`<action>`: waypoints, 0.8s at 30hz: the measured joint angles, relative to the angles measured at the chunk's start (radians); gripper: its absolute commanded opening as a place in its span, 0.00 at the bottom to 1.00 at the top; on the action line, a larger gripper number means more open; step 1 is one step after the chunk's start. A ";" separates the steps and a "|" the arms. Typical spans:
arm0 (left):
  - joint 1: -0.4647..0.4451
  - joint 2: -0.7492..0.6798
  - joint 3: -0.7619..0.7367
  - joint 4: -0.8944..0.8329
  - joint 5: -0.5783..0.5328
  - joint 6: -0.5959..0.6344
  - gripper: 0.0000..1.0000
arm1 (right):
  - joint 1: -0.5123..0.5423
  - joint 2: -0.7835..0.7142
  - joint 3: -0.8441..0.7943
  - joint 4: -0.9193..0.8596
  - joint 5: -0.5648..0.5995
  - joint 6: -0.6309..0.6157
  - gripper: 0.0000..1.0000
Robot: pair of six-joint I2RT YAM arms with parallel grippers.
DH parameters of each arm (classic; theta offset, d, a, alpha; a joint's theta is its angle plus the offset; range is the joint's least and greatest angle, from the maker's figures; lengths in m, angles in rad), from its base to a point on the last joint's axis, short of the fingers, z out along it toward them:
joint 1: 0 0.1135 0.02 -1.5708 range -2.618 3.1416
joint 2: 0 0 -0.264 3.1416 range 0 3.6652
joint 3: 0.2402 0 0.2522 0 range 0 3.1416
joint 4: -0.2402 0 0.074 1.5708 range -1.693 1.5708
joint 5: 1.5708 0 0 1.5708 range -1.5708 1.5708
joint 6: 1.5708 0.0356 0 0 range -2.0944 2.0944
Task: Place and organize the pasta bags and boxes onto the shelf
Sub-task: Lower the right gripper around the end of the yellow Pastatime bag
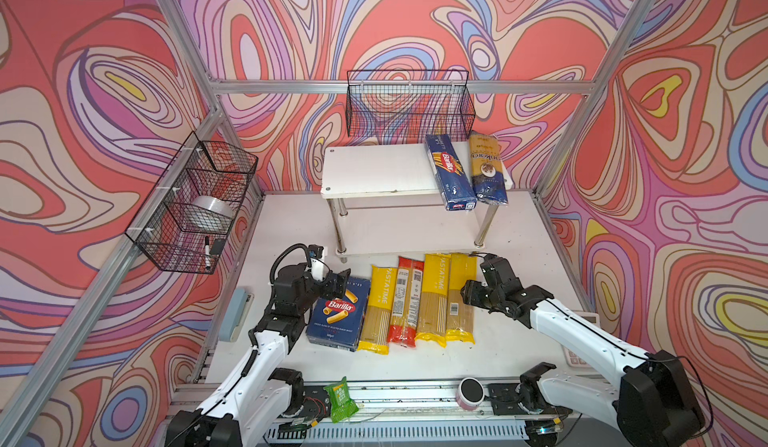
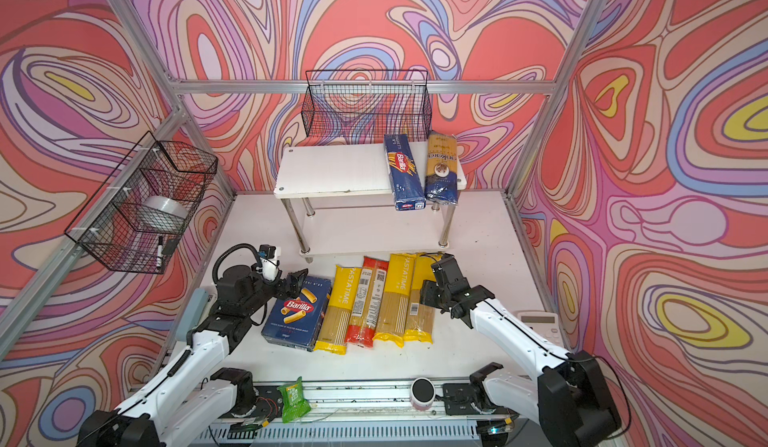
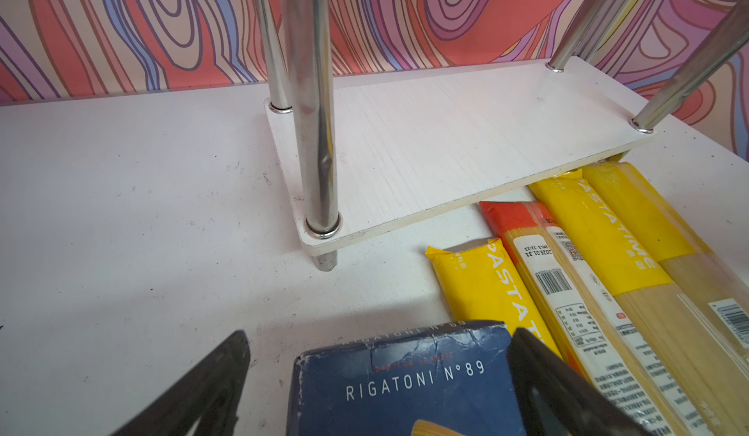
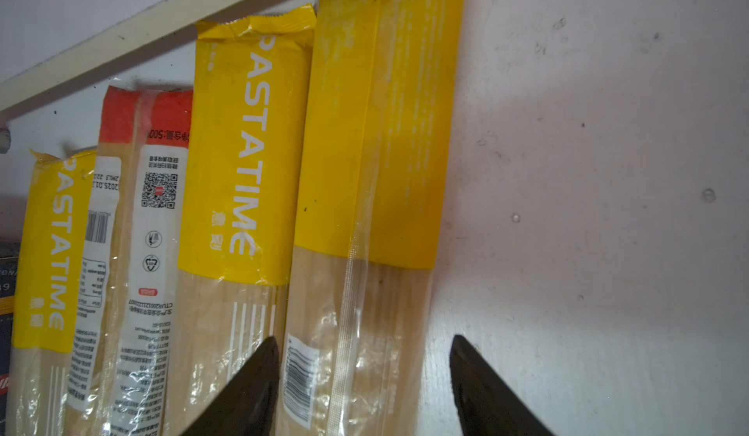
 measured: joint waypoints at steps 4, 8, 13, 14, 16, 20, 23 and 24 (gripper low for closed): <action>0.000 0.001 0.000 0.000 0.000 0.003 1.00 | 0.000 0.057 0.005 0.015 -0.006 -0.011 0.79; 0.000 0.002 0.000 -0.001 -0.001 0.003 1.00 | 0.000 0.146 0.028 0.028 -0.007 -0.021 0.84; 0.000 0.002 -0.061 0.079 -0.019 0.028 1.00 | 0.006 0.219 0.048 0.047 -0.008 -0.034 0.86; 0.000 0.008 -0.087 0.080 -0.015 0.042 1.00 | 0.012 0.230 0.055 0.043 -0.007 -0.034 0.86; -0.005 0.033 -0.097 0.045 -0.021 0.054 1.00 | 0.032 0.243 0.074 0.027 0.000 -0.034 0.87; -0.006 0.022 -0.093 0.031 -0.046 0.056 1.00 | 0.063 0.246 0.121 0.001 0.021 -0.037 0.87; -0.007 -0.014 -0.066 -0.005 -0.047 0.049 1.00 | 0.064 0.245 0.132 -0.010 0.034 -0.037 0.87; -0.007 -0.029 -0.058 -0.006 -0.038 0.044 1.00 | 0.063 0.245 0.133 -0.015 0.038 -0.038 0.87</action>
